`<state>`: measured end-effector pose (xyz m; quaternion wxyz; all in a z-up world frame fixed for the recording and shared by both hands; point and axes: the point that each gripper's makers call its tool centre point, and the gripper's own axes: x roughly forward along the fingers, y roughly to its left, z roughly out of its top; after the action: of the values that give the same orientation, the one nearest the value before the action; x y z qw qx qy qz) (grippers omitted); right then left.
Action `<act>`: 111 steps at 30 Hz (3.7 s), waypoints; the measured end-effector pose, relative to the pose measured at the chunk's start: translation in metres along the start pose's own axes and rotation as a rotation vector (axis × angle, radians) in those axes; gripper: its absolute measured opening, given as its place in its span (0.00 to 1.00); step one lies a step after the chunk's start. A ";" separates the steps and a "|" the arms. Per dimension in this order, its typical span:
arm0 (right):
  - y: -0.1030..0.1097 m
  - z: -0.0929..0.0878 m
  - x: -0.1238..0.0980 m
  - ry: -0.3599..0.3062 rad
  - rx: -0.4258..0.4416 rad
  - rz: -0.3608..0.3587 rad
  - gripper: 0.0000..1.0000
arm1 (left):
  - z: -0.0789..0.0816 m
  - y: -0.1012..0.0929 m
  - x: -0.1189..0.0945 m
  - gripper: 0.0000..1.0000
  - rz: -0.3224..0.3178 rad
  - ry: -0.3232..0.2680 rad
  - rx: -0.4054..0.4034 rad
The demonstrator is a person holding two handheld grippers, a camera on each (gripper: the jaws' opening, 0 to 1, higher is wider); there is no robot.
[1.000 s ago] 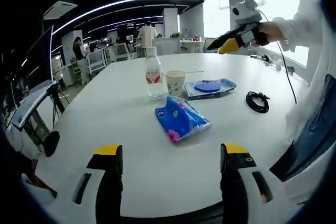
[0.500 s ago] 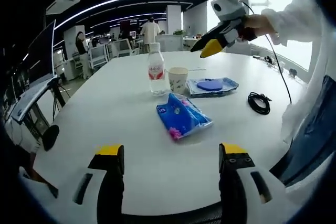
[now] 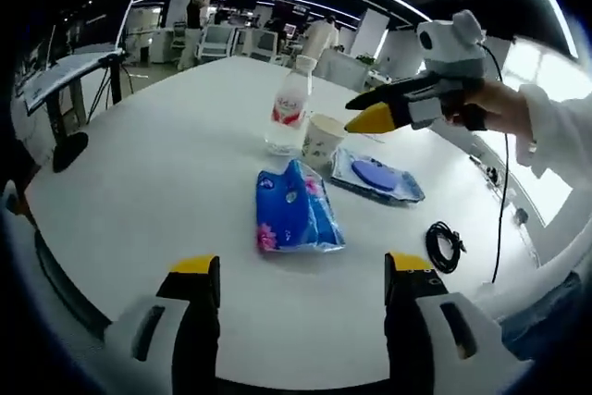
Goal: Arrange the tabletop items into an orderly group along one side of the table until the central work area is clear of visible clutter.
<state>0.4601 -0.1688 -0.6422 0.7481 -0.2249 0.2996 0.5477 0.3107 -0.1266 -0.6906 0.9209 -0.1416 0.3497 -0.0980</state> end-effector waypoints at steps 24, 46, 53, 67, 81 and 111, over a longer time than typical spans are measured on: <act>0.013 -0.026 0.078 0.147 0.109 0.014 0.33 | -0.002 -0.007 0.053 0.50 -0.055 0.042 -0.387; 0.008 -0.062 0.089 0.202 0.279 -0.014 0.01 | -0.008 0.042 0.060 0.00 0.093 0.048 -0.401; 0.019 -0.068 0.065 0.145 0.420 0.004 0.00 | 0.002 0.043 0.050 0.00 0.099 0.008 -0.352; 0.019 -0.083 -0.018 -0.087 0.728 -0.083 0.00 | 0.030 -0.005 0.042 0.00 -0.013 -0.043 -0.031; 0.005 -0.132 -0.104 -0.288 1.019 -0.261 0.00 | 0.045 -0.080 0.067 0.00 -0.167 -0.029 0.161; -0.055 -0.252 -0.219 -0.504 1.335 -0.606 0.00 | 0.066 -0.247 0.153 0.00 -0.483 0.131 0.517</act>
<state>0.4133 -0.5031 -0.6708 0.8879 0.3328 0.3123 0.0573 0.4469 -0.3892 -0.6564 0.8521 0.0240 0.3282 -0.4070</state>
